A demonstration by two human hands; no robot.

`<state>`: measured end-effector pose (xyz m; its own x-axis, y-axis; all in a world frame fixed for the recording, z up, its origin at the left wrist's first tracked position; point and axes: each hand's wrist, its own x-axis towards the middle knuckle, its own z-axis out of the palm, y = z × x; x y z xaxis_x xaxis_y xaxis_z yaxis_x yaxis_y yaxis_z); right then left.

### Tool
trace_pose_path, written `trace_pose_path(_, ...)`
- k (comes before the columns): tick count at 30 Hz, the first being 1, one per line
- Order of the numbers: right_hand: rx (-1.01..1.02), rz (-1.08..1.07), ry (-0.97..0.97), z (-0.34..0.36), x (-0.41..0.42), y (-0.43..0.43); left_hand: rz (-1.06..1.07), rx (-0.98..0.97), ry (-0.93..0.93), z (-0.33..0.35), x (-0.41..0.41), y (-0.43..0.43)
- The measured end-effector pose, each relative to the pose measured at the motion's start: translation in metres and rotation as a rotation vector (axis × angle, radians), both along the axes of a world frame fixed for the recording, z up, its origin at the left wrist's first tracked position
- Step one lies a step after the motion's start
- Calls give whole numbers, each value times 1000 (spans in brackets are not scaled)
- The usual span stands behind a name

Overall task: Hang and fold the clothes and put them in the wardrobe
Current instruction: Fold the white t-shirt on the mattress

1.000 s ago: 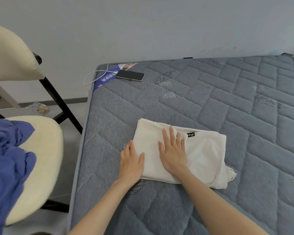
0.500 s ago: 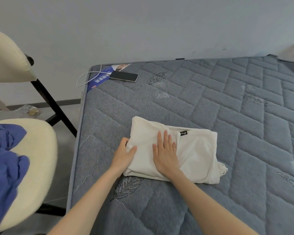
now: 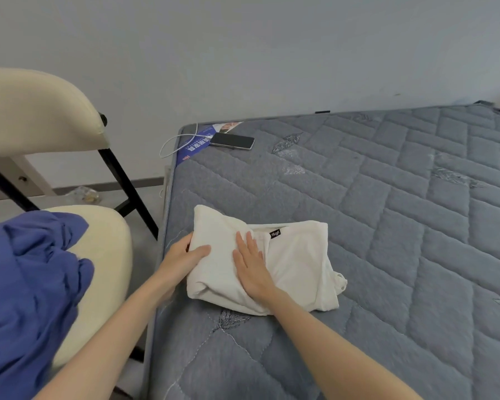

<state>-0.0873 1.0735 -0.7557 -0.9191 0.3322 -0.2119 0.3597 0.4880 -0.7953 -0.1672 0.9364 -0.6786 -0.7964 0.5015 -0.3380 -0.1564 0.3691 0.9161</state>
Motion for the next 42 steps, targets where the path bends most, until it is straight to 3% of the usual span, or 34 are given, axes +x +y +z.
trace_pose_path(3, -53, -74, 97, 16, 16, 14, 64, -1, 37, 13, 6, 7)
trace_pose_path(8, 4, -426, 228, 27, 72, 50, 65, 15, 80, 30, 20, 43)
trace_pose_path(17, 246, -645, 31, 31, 129, 84, -168, -77, 212, 31, 67, 136)
trace_pose_path(19, 263, -668, -31, 32, 138, 86, -288, -54, 174, 28, 85, 149)
trace_pose_path(22, 121, -622, -115, 25, 149, 94, -449, -25, 15, 11, 101, 155)
trace_pose_path(25, -32, -566, -86, 17, 157, 100, -438, -128, 312, -8, 98, 144)
trace_pose_path(28, -132, -667, 51, 19, 156, 103, -544, -391, 622, -26, 92, 125)
trace_pose_path(32, -303, -682, 66, 33, 147, 111, -853, -542, 606, -46, 99, 107)
trace_pose_path(37, -150, -423, -143, 37, 141, 120, -944, -620, 853, -52, 104, 102)
trace_pose_path(42, -478, -351, -146, 35, 159, 120, -988, -676, 913, -59, 111, 95)
